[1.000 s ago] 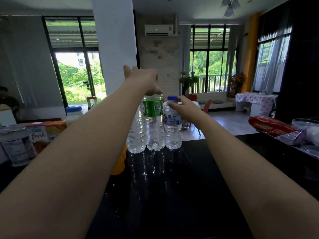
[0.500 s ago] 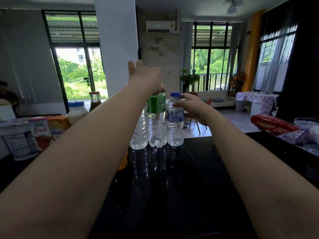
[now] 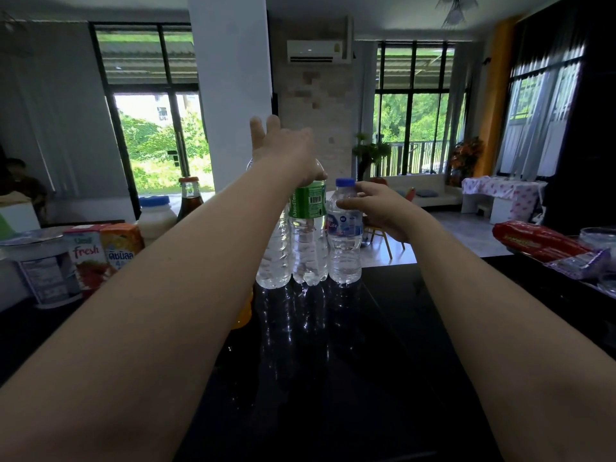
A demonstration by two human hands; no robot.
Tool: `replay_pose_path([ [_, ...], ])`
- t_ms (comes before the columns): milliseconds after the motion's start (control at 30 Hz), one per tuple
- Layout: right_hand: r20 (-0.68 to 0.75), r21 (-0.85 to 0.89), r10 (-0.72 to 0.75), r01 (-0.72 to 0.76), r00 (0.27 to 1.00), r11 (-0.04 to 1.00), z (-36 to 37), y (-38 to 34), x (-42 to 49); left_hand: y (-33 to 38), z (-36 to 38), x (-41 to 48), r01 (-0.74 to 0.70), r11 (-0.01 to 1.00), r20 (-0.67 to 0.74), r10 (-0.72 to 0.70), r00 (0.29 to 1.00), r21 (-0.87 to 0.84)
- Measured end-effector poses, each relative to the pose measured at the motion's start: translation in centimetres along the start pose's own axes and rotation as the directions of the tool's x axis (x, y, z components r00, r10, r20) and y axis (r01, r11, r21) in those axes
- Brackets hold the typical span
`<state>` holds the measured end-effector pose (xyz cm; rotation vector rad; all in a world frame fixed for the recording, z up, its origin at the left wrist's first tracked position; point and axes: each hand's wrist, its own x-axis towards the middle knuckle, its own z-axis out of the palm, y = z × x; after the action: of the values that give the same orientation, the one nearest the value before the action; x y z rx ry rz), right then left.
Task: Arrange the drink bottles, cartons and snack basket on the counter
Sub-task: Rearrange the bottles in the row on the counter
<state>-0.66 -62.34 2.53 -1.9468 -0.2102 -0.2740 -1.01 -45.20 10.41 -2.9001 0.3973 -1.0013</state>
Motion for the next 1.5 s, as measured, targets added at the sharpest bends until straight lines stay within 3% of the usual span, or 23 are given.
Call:
replay_pose_path([
  [300, 0.003, 0.023, 0.036, -0.036, 0.999, 0.999, 0.0, 0.2, -0.4, -0.7, 0.1, -0.3, -0.048, 0.998, 0.049, 0.05, 0.998, -0.038],
  [500, -0.174, -0.146, -0.061, 0.035, 0.983, 0.989, 1.4, 0.5, -0.6, -0.6, 0.4, -0.4, -0.052, 0.998, 0.04, 0.053, 0.998, -0.04],
  [767, -0.125, -0.072, -0.01, 0.001, 0.992, 0.997, 1.0, 0.5, -1.1, -1.4, 0.5, -0.1, -0.05, 0.995, 0.023, 0.053, 0.998, -0.09],
  [1033, -0.186, -0.087, -0.02, 0.004, 0.982, 0.996, 1.2, 0.4, -1.4, -1.8, 0.3, -0.3, -0.056, 0.996, 0.01, 0.056, 0.998, -0.066],
  [1100, -0.31, -0.137, -0.124, 0.085, 0.943, 0.987, 1.5, 0.1, -1.3, -2.5, -0.3, -0.4, -0.059, 0.995, -0.029, 0.056, 0.998, -0.083],
  [1167, -0.436, -0.277, -0.31, 0.201, 0.845, 0.939, 2.0, -0.8, -1.2, -3.6, -0.9, -0.6, -0.033, 0.993, -0.061, 0.026, 0.998, -0.115],
  [1233, -0.461, -0.418, -0.489, 0.304, 0.741, 0.856, 2.8, -2.5, -1.0, -5.2, -1.2, -0.9, 0.013, 0.983, -0.066, -0.026, 0.997, -0.184],
  [1300, -0.419, -0.499, -0.593, 0.371, 0.688, 0.783, 4.0, -4.6, -0.6, -7.0, -1.2, -1.4, 0.062, 0.943, -0.042, -0.08, 0.996, -0.327],
  [1400, -0.312, -0.59, -0.668, 0.413, 0.676, 0.694, 6.0, -7.5, 0.6, -9.3, -1.1, -2.3, 0.124, 0.823, 0.06, -0.11, 0.992, -0.554],
  [1500, -0.16, -0.706, -0.653, 0.376, 0.741, 0.6, 7.5, -9.9, 2.4, -10.5, -0.7, -2.9, 0.153, 0.794, 0.153, -0.076, 0.985, -0.588],
])
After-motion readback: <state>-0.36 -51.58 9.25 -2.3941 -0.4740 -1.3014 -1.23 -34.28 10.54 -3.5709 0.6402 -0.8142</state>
